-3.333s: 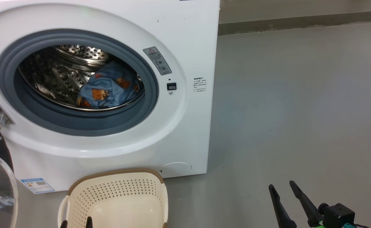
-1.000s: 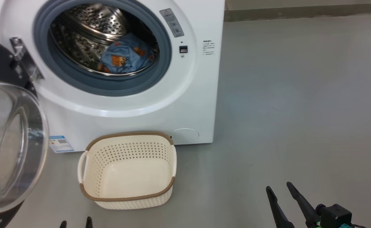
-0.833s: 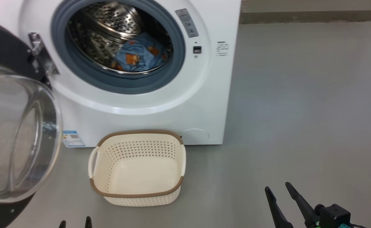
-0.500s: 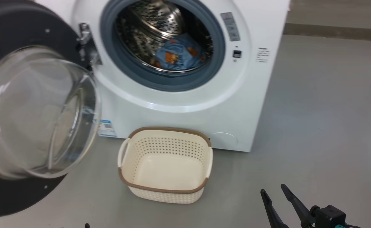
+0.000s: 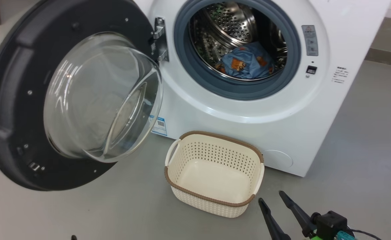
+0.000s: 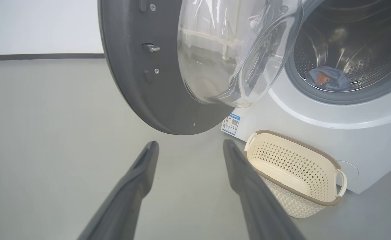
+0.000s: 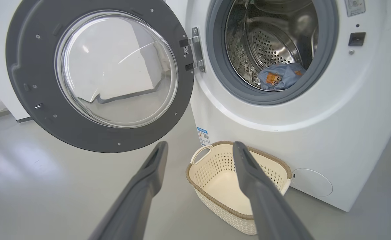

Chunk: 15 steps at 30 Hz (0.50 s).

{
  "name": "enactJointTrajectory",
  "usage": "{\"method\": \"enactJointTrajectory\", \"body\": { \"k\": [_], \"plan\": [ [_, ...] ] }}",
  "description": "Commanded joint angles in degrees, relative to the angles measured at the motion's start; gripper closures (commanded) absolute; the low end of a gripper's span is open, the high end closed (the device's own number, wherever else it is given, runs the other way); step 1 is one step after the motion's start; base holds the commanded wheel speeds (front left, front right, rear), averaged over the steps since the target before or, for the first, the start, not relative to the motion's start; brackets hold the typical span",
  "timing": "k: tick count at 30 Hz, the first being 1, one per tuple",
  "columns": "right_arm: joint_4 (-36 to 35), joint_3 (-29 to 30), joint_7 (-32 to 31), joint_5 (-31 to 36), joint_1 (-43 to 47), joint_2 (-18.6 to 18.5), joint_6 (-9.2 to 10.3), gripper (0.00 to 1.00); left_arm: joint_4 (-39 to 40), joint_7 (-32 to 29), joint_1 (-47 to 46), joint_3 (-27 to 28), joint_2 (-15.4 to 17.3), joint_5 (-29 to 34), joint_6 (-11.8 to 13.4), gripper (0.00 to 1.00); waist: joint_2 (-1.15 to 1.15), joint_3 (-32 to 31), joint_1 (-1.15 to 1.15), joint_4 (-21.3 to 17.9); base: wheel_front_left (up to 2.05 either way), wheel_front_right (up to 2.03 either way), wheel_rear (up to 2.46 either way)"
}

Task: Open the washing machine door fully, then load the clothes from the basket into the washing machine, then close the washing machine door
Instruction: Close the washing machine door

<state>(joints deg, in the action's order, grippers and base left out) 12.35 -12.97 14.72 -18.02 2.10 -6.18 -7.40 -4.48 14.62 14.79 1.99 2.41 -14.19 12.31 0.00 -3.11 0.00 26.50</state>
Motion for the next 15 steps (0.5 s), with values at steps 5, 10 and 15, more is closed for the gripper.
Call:
{"method": "enactJointTrajectory", "body": {
  "k": [5,10,15],
  "plan": [
    [0.0,-3.6,0.3,-1.3,-4.7,-0.9,-0.09,0.0,3.5,0.4,-0.1,2.8,0.5,-1.5,1.8,0.0,0.0,1.3,0.0,1.9,0.0,0.0,0.0],
    [0.6,-4.8,0.3,-1.7,-6.1,-0.9,-0.09,0.0,4.5,0.4,0.2,3.3,0.5,-1.9,2.4,0.0,0.0,1.6,0.0,2.1,0.0,0.0,0.0],
    [1.0,-5.2,0.3,-2.1,-6.7,-1.2,-0.09,0.0,4.9,0.4,0.4,3.6,0.5,-2.4,3.0,0.42,0.0,1.7,0.0,2.2,0.0,0.0,0.0]
  ]
}}
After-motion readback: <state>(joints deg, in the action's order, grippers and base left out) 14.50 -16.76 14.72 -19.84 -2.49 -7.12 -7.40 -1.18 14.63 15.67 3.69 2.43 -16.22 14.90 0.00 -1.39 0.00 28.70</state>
